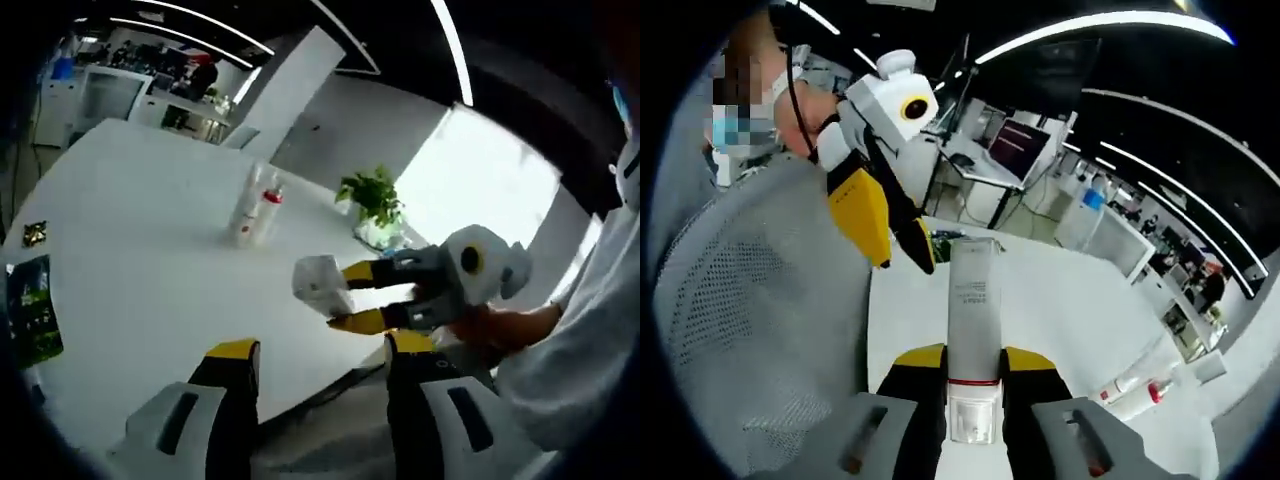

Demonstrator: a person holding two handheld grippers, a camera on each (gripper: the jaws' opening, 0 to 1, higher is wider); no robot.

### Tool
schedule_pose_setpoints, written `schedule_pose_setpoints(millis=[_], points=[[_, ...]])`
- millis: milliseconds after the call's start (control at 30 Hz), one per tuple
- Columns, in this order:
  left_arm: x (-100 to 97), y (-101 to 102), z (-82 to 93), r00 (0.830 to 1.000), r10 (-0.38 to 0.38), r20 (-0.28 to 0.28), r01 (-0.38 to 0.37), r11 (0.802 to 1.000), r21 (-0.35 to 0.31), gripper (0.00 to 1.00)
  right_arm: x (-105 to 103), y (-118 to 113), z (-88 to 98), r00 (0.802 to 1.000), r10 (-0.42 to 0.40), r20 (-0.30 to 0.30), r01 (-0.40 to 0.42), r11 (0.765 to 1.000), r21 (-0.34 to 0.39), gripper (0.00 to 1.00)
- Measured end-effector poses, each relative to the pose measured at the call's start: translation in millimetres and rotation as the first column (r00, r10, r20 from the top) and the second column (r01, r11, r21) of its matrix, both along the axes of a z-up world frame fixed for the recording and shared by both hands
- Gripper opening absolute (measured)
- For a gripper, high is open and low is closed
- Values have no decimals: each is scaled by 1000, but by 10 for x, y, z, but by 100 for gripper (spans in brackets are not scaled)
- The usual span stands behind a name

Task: Arrange the skincare products in the storage area until every visible bottle or jar stands upright without overlapping.

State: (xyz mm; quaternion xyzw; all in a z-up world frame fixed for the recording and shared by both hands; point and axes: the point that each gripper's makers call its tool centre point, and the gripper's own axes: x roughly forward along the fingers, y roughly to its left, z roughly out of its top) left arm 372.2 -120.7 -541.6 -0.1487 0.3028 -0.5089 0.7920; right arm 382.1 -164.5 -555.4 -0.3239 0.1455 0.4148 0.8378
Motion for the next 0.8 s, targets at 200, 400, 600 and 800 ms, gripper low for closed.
schedule_pose_setpoints(millis=[200, 400, 600, 800], points=[[163, 89, 149, 998, 66, -13, -67, 993, -99, 50, -35, 91, 55, 998, 38, 48, -38, 999, 0, 13], [142, 55, 150, 998, 58, -17, -59, 994, -95, 55, -88, 219, 86, 987, 116, 112, -109, 992, -65, 13], [-16, -30, 149, 993, -11, -122, -6, 991, -133, 46, -157, 290, 83, 972, 177, 156, -159, 980, -120, 13], [-165, -65, 55, 986, -84, -146, 71, 993, -93, 22, -182, 316, 53, 961, 214, 173, -186, 969, -165, 13]])
